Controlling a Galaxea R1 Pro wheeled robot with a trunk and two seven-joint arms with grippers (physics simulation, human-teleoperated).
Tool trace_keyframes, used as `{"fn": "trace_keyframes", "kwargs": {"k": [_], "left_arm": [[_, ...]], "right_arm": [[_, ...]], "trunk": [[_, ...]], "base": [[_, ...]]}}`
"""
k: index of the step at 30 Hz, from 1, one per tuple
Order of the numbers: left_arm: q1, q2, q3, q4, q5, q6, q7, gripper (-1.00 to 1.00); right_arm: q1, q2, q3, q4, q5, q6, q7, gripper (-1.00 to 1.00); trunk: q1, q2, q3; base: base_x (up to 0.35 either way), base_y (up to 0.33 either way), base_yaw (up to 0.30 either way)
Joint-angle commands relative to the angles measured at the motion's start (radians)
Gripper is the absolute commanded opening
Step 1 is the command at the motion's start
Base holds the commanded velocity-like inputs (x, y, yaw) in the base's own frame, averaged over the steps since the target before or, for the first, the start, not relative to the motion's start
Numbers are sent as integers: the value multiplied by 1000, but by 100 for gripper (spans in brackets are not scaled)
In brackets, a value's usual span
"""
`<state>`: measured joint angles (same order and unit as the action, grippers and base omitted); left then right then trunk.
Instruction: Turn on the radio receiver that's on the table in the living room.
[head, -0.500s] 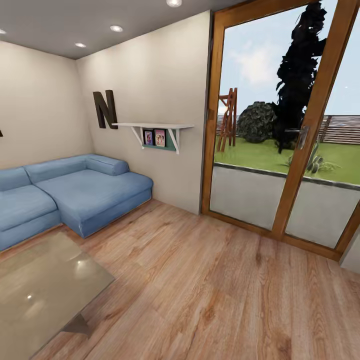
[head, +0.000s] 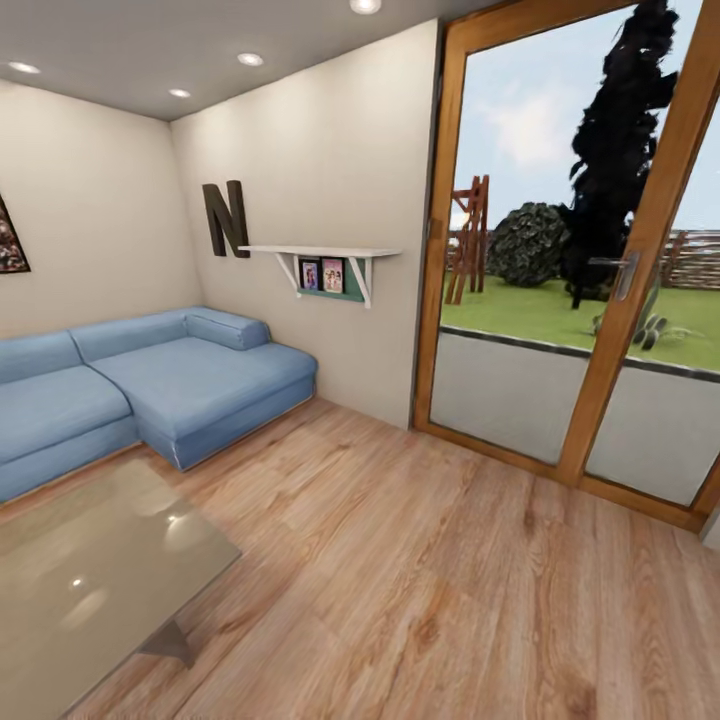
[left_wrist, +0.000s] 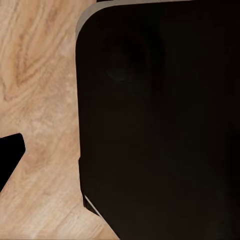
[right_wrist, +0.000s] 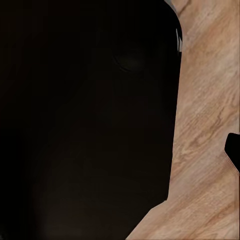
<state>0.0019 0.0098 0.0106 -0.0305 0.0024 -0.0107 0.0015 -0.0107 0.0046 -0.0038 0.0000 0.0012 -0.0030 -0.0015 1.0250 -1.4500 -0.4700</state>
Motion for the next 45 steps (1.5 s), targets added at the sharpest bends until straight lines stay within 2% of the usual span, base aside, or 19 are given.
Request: {"fn": "trace_keyframes", "kwargs": {"k": [1,45], "left_arm": [[0,0,0,0,0,0,0,100],[0,0,0,0,1,0,0,100]], "right_arm": [[0,0,0,0,0,0,0,100],[0,0,-1,0,0,0,0,100]], "trunk": [[0,0,0],[0,0,0]], "base": [[0,0,266],[0,0,272]]}}
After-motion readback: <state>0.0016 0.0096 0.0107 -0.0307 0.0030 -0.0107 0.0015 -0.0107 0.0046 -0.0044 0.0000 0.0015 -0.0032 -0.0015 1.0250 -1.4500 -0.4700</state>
